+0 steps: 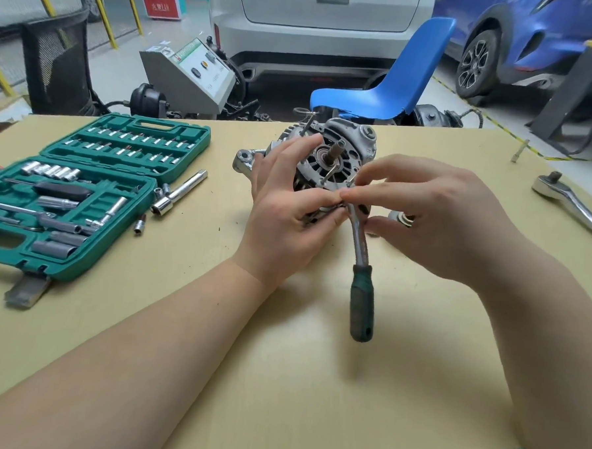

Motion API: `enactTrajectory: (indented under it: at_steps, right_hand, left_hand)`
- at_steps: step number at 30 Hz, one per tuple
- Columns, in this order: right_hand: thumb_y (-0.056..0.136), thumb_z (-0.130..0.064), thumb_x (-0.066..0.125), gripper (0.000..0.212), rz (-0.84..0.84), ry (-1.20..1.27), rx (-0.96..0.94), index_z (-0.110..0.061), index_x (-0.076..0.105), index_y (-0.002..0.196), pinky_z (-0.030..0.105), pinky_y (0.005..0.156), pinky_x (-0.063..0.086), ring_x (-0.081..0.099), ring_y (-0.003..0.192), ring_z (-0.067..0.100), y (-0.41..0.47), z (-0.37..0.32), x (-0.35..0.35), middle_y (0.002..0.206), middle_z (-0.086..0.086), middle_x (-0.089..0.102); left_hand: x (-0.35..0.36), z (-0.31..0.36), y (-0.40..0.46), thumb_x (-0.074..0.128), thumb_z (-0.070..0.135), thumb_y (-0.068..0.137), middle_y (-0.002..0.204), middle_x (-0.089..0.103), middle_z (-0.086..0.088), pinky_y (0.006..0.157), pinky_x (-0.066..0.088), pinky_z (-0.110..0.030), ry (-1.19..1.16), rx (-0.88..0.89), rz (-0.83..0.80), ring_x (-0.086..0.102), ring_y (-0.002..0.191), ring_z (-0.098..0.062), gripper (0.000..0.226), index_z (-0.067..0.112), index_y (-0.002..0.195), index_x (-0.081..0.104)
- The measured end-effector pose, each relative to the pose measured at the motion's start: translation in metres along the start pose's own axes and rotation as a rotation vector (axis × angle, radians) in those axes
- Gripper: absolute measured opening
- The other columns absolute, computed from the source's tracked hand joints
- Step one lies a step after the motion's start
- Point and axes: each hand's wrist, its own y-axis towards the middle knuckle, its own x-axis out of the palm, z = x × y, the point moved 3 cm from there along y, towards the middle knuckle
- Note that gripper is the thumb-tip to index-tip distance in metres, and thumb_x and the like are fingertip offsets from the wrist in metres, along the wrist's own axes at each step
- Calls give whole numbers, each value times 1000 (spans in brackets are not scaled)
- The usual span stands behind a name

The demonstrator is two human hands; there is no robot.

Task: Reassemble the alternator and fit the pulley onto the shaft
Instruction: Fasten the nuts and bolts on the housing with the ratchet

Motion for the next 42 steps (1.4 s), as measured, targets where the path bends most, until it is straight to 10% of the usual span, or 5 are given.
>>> enactTrajectory:
  at_steps: [9, 17, 24, 34, 42]
  right_hand:
    - [82, -42, 80, 20, -201, -146, -12, -27, 79, 95, 36, 67, 49, 54, 71, 20, 44, -6, -10, 77, -10, 64]
    - [88, -53, 66, 40, 94, 14, 154, -14, 70, 79, 41, 60, 48, 54, 60, 25, 30, 8, 16, 64, 0, 62]
    - [96, -29, 70, 21, -8, 24, -26, -16, 75, 111, 42, 72, 51, 61, 83, 26, 23, 14, 15, 94, 0, 69]
    - [93, -48, 61, 36, 118, -78, 96, -14, 66, 85, 42, 61, 47, 54, 67, 28, 22, 1, 19, 70, 0, 61]
    - [98, -25, 66, 19, 8, -59, -70, -12, 73, 110, 41, 80, 48, 55, 89, 29, 22, 8, 16, 101, 0, 69]
  left_hand:
    - [1, 2, 2, 93, 33, 86, 149, 56, -14, 113, 37, -68, 13, -62, 17, 48, 142, -37, 24, 18, 104, 86]
    - [3, 9, 2, 85, 32, 93, 146, 56, -19, 110, 38, -69, -8, -120, 22, 50, 137, -41, 13, 22, 101, 88]
    - [2, 9, 3, 91, 29, 90, 150, 57, -13, 115, 36, -65, 3, -142, 16, 49, 142, -40, 23, 18, 110, 86]
    - [0, 10, 3, 84, 37, 93, 149, 55, -13, 110, 39, -68, -42, -116, 18, 51, 137, -43, 10, 27, 93, 87]
    - [2, 5, 2, 87, 34, 93, 152, 55, -11, 115, 37, -65, 14, -131, -12, 47, 144, -36, 24, 19, 112, 85]
